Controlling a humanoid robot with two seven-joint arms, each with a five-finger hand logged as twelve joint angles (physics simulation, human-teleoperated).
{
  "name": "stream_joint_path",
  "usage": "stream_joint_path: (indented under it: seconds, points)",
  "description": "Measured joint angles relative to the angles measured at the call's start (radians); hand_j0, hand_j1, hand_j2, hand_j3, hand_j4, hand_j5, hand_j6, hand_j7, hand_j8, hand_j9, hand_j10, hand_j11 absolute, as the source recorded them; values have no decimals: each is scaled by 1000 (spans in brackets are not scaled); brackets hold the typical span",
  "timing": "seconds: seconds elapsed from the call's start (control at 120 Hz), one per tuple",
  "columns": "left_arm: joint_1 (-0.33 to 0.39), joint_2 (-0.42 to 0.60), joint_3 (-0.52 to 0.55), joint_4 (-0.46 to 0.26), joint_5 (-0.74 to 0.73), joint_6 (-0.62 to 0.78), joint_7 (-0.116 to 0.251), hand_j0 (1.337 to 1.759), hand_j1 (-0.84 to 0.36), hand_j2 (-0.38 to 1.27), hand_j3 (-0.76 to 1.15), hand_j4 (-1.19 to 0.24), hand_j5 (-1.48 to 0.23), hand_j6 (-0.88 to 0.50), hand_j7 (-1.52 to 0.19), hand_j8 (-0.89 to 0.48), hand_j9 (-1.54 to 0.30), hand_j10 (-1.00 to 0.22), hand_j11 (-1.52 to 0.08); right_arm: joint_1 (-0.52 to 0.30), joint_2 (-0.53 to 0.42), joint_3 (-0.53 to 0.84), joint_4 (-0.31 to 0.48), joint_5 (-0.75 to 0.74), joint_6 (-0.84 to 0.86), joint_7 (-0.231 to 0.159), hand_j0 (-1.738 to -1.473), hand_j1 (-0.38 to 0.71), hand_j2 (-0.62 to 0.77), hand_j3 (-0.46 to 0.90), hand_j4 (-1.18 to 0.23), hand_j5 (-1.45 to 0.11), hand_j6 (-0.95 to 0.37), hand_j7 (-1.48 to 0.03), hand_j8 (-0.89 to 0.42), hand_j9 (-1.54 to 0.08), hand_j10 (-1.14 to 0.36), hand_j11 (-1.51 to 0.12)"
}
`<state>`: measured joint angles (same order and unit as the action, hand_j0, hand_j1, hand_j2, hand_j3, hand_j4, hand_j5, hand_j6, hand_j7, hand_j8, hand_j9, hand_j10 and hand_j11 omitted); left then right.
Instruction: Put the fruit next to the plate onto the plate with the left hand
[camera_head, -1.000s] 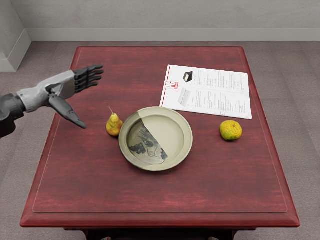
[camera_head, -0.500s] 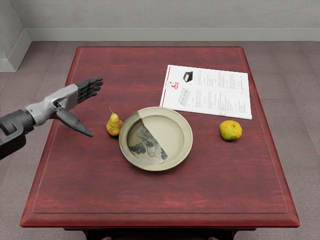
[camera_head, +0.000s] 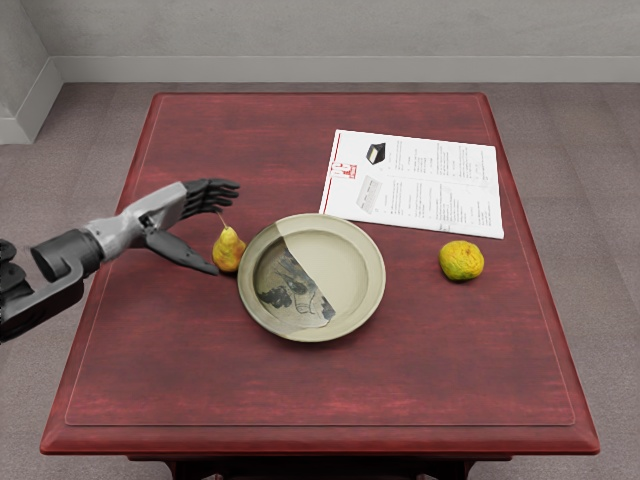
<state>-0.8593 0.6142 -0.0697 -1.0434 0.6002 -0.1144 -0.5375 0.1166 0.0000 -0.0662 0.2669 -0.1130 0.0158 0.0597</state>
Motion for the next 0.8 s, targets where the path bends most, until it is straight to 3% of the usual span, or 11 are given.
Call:
stream_joint_path:
  seconds: [0.8]
  points:
    - [10,-23,61,-6,1,42,-1,1658,-84,77,0,-366,-473,-367,-473,-366,-472,-365,-472,0,0,0,0,0,0,0,-1658,-333,-3,0,-13,-17,-13,-17,-13,-17,-13,-17]
